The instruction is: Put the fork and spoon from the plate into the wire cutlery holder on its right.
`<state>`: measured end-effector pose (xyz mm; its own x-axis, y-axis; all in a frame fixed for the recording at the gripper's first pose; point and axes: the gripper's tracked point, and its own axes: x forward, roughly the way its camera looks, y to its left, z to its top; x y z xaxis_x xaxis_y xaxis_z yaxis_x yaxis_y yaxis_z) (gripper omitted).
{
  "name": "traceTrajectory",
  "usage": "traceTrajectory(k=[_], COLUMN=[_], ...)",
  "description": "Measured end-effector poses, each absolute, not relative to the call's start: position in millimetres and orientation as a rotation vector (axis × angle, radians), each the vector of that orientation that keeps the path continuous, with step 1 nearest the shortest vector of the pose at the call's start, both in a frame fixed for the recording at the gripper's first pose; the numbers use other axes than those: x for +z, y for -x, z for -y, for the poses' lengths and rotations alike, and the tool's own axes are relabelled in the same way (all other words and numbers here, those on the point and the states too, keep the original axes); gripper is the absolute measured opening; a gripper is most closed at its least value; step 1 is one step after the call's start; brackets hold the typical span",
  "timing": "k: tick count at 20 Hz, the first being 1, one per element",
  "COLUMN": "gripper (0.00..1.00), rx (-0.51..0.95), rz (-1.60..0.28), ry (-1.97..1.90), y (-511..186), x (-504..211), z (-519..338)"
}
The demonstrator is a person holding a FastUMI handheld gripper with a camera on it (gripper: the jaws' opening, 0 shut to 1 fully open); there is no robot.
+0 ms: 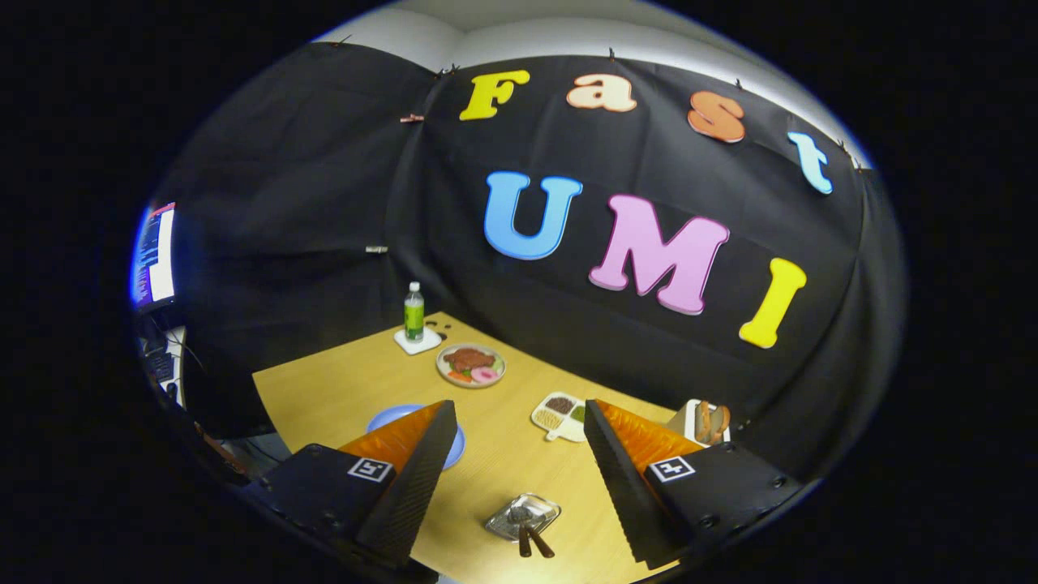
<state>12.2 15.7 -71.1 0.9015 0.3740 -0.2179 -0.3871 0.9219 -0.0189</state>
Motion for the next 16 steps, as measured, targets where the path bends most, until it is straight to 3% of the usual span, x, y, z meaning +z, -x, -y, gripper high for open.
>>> traceTrajectory(k=[8,16], gripper=[0.98,0.98], rx=[0.373,0.372], rz=[-0.1,-0.142], ry=[-0.008,-0.019], y=[-14.3,-20.0], x=[-16.7,-26.9], z=[-48.2,-58.6])
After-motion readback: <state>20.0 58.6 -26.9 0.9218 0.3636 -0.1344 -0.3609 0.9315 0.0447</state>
